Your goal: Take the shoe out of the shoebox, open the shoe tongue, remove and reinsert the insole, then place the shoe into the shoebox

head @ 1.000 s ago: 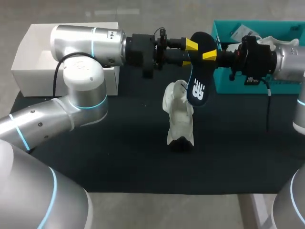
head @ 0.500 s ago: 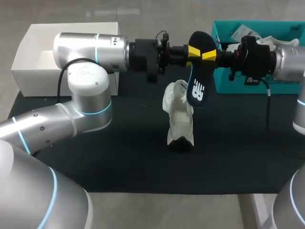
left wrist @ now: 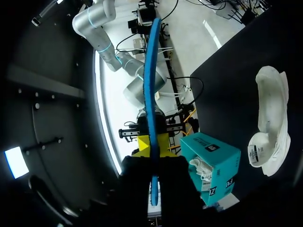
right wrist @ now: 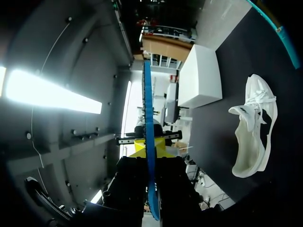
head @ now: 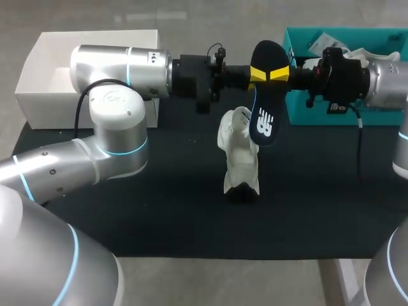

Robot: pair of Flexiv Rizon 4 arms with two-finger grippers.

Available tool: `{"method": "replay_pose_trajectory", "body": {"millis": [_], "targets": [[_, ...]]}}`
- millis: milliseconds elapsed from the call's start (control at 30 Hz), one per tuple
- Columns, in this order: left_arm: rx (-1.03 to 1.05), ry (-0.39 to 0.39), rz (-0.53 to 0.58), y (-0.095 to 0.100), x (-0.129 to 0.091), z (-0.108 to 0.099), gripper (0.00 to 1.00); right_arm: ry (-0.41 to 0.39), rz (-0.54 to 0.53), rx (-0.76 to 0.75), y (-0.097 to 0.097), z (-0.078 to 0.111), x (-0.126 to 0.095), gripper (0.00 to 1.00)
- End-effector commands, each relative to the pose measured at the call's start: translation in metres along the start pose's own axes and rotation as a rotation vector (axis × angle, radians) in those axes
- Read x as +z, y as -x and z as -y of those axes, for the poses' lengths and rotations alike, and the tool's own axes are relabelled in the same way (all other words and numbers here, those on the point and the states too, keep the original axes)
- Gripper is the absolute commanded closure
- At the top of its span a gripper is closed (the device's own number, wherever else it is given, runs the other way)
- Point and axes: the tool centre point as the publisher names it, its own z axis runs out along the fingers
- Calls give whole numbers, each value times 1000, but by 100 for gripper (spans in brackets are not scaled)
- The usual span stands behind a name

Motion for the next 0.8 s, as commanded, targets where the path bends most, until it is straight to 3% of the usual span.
{"method": "replay_pose_trajectory", "body": {"millis": [33, 67, 100, 133, 167, 400, 633, 800], "targets": [[-8, 3, -13, -2, 1, 2, 100, 2, 2, -1, -1, 1, 0, 100], [-15, 2, -15, -3, 1, 3, 100, 2, 2, -1, -1, 1, 0, 100], [-23, 3, -15, -3, 2, 3, 100, 2, 3, 0, -1, 1, 0, 84], [-39, 6, -13, -2, 2, 5, 100, 6, 8, 2, -1, 1, 0, 51], [-49, 8, -11, -2, 1, 5, 100, 8, 10, 2, -1, 1, -1, 0], [-141, 55, -4, -1, -8, 10, 100, 45, 33, 8, 6, 2, -13, 0], [-193, 76, -15, -4, -23, 12, 100, 64, 157, -9, 4, 5, -38, 0], [-225, 93, -21, -6, -26, 14, 100, 64, 157, -9, 4, 5, -38, 0]]}}
